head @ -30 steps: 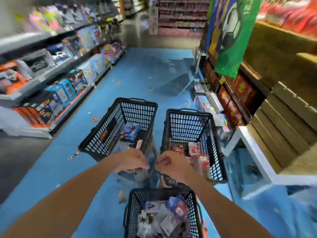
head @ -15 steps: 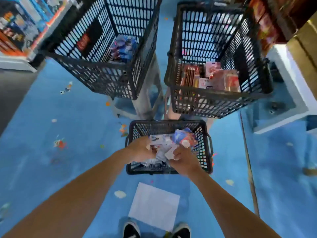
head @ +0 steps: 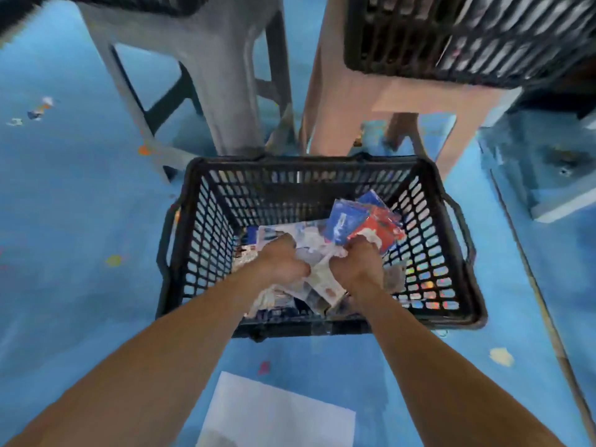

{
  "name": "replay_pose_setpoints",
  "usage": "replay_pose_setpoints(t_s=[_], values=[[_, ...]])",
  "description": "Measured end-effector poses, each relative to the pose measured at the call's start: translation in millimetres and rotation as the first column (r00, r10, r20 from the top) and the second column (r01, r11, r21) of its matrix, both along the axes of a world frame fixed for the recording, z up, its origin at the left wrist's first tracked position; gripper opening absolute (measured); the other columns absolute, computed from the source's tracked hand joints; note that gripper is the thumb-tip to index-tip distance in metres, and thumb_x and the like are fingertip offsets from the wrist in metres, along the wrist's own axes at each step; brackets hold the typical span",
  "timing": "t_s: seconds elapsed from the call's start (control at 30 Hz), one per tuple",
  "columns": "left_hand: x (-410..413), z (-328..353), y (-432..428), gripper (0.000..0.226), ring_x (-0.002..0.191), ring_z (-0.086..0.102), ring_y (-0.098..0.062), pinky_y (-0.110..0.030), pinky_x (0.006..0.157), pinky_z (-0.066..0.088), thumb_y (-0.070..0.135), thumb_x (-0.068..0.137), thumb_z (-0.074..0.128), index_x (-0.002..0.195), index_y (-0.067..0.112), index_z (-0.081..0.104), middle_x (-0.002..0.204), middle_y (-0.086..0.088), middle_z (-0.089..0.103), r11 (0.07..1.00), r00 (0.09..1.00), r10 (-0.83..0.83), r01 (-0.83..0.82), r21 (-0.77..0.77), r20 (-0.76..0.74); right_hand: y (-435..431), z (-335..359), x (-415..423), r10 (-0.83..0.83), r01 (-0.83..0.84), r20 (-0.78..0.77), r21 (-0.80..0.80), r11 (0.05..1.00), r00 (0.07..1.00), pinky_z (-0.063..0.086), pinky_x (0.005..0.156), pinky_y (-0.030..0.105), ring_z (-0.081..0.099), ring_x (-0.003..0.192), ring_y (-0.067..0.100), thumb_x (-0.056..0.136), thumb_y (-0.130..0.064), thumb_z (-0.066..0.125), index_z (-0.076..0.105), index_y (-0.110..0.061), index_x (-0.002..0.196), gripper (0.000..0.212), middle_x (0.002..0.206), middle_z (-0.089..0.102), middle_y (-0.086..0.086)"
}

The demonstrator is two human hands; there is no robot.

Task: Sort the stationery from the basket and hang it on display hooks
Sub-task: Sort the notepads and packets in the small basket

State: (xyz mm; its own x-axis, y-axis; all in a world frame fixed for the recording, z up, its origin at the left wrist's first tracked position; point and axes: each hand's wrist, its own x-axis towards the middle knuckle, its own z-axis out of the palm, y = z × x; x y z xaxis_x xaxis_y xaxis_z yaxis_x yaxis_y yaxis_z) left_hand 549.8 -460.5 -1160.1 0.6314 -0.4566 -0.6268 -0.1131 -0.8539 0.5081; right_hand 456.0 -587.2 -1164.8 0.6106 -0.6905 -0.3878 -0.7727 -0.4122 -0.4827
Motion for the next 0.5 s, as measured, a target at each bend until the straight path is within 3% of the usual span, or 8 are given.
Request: replay_pose_setpoints(t_s=[0.1, 0.23, 0.3, 0.37, 0.43, 0.5], values=[[7.8, -34.6, -23.6, 0.065, 0.119, 0.056, -0.026, -0.026, 0.079, 0.040, 0.032, 0.090, 0.074, 0.143, 0.008, 0.046, 0.138, -0.008, 0.052, 1.000, 0.999, -0.009, 0.010, -0.028, 0.034, -32.3, -33.0, 14.8, 0.020, -0.022, -0.013, -0.172, 0.985, 1.000, 0.041, 0.108, 0.047, 0.039, 0.135, 0.043, 0.082, -0.026, 0.074, 0.044, -0.010, 0.141, 0.069, 0.150, 0.038, 0.018], [17.5, -53.3, -45.6, 0.073, 0.128, 0.054, -0.025, -0.025, 0.087, 0.042, 0.030, 0.087, 0.078, 0.148, 0.014, 0.042, 0.146, -0.006, 0.051, 0.995, 0.996, -0.063, 0.068, -0.077, 0.056, -70.9, -44.8, 33.5, 0.095, -0.100, -0.035, -0.418, 0.903, 0.995, 0.038, 0.113, 0.051, 0.028, 0.143, 0.039, 0.074, -0.040, 0.083, 0.030, -0.017, 0.150, 0.095, 0.156, 0.028, 0.010], [22.0, -54.1, -53.7, 0.072, 0.123, 0.055, -0.023, -0.027, 0.089, 0.046, 0.028, 0.085, 0.080, 0.145, 0.014, 0.043, 0.144, -0.006, 0.051, 0.991, 0.994, -0.090, 0.096, -0.096, 0.057, -82.2, -48.7, 42.4, 0.149, -0.178, -0.101, -0.420, 0.890, 0.984, 0.037, 0.114, 0.050, 0.027, 0.145, 0.037, 0.069, -0.053, 0.086, 0.023, -0.020, 0.153, 0.110, 0.159, 0.023, 0.009], [24.7, -54.0, -59.6, 0.051, 0.109, 0.054, -0.019, -0.027, 0.082, 0.046, 0.021, 0.086, 0.078, 0.129, 0.013, 0.051, 0.129, -0.006, 0.057, 0.984, 0.991, -0.115, 0.123, -0.129, 0.065, -88.0, -49.1, 46.5, 0.170, -0.216, -0.157, -0.355, 0.910, 0.973, 0.036, 0.115, 0.051, 0.027, 0.145, 0.036, 0.071, -0.057, 0.083, 0.016, -0.021, 0.155, 0.113, 0.159, 0.022, 0.011], [23.7, -51.4, -63.7, 0.031, 0.099, 0.053, -0.016, -0.027, 0.075, 0.045, 0.014, 0.089, 0.075, 0.111, 0.018, 0.053, 0.112, -0.005, 0.057, 0.976, 0.987, -0.131, 0.144, -0.165, 0.088, -92.8, -47.9, 45.0, 0.175, -0.226, -0.176, -0.333, 0.915, 0.969, 0.034, 0.115, 0.052, 0.028, 0.145, 0.036, 0.078, -0.048, 0.078, 0.014, -0.022, 0.156, 0.105, 0.157, 0.027, 0.012], [24.1, -51.7, -64.6, 0.032, 0.101, 0.055, -0.017, -0.029, 0.088, 0.049, 0.017, 0.089, 0.076, 0.111, 0.023, 0.054, 0.117, -0.003, 0.060, 0.974, 0.990, -0.117, 0.130, -0.184, 0.076, -94.3, -43.4, 42.3, 0.178, -0.243, -0.203, -0.367, 0.898, 0.963, 0.032, 0.115, 0.055, 0.028, 0.144, 0.036, 0.081, -0.039, 0.074, 0.016, -0.023, 0.156, 0.096, 0.155, 0.033, 0.011]])
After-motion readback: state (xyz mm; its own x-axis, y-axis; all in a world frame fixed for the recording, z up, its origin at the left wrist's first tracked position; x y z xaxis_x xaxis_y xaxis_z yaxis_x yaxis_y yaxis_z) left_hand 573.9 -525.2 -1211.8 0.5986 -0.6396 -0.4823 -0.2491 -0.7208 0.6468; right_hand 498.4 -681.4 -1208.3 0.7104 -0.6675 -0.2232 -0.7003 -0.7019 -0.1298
